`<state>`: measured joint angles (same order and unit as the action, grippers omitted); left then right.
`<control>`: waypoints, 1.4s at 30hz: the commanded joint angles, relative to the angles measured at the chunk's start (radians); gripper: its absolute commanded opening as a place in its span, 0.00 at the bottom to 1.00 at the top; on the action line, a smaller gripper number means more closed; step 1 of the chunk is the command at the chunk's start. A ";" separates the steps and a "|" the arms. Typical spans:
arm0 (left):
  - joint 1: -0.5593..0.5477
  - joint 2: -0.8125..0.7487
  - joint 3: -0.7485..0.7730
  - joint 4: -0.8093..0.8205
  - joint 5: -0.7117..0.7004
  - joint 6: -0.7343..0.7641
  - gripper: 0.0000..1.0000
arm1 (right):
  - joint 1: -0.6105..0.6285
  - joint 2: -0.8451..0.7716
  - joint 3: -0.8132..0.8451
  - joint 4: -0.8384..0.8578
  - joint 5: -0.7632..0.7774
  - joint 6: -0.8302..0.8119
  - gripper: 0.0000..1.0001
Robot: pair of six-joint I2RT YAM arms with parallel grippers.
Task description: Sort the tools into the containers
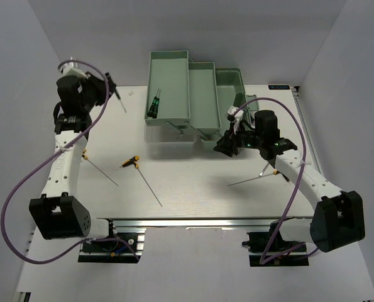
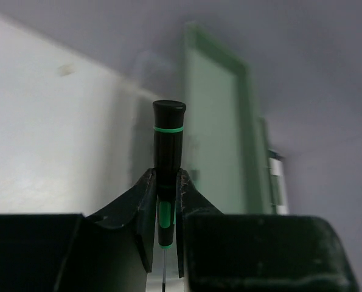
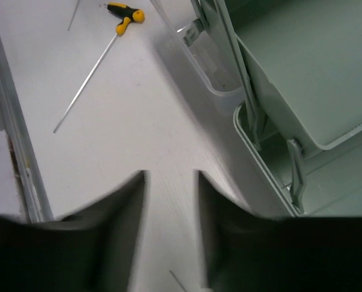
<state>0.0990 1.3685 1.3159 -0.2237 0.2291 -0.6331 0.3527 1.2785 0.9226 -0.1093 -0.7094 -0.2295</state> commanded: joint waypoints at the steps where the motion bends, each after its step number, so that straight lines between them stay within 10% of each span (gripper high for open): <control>1: -0.080 0.050 0.104 0.052 0.107 -0.072 0.00 | -0.003 0.010 0.050 0.002 -0.062 -0.011 0.33; 3: -0.183 0.159 0.225 0.064 0.122 -0.103 0.00 | 0.005 0.016 0.055 0.003 -0.068 -0.019 0.09; 5: -0.264 0.240 0.319 0.049 0.104 -0.097 0.00 | 0.017 0.021 0.059 -0.004 -0.067 -0.039 0.07; 12: -0.338 0.464 0.542 -0.141 0.004 -0.060 0.15 | 0.089 0.030 0.073 -0.021 -0.027 -0.054 0.41; 25: -0.334 0.469 0.726 -0.290 0.023 0.041 0.52 | 0.494 0.352 0.249 -0.009 0.272 0.079 0.58; 42: -0.260 -0.356 0.115 -0.617 -0.485 0.144 0.85 | 0.759 1.016 0.942 -0.090 0.705 0.334 0.70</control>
<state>-0.1596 1.0519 1.4982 -0.7406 -0.1402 -0.4877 1.1107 2.2543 1.7561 -0.1757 -0.1360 0.0265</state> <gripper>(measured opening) 0.851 0.707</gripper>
